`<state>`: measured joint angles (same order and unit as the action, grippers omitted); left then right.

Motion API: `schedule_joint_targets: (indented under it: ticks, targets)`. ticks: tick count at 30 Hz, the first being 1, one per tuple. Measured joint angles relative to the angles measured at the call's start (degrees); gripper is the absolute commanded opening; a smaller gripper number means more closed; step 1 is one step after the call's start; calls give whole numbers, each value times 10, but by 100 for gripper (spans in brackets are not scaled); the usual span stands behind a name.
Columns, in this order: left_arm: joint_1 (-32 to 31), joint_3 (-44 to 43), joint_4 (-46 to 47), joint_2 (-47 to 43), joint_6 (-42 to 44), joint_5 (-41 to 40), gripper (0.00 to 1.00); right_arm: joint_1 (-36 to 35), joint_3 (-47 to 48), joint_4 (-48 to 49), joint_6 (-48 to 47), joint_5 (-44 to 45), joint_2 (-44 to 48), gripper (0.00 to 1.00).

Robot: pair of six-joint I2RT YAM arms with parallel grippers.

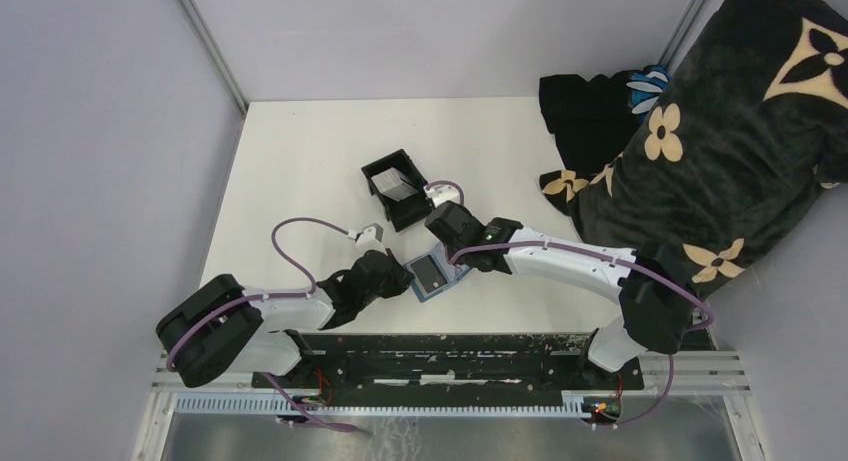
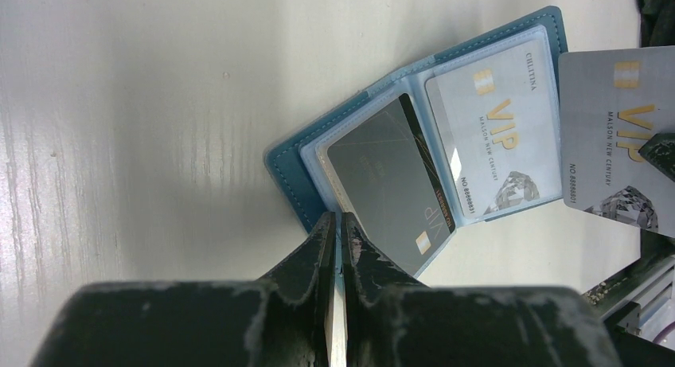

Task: Put the credit cards into the card holder
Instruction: Turn over the card slot in the card holder.

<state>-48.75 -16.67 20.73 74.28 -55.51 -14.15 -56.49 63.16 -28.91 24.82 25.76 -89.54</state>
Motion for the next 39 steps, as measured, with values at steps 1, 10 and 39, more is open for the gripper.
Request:
schedule_joint_targets:
  ticks: [1, 10, 39]
  targets:
    - [0, 0, 0, 0, 0, 0, 12, 0, -1, 0, 0, 0, 0, 1]
    - [0, 0, 0, 0, 0, -4, 12, 6, -2, 1, -1, 0, 5, 1]
    - [0, 0, 4, 3, 0, -4, 12, 8, -2, 10, 5, -12, 6, 1]
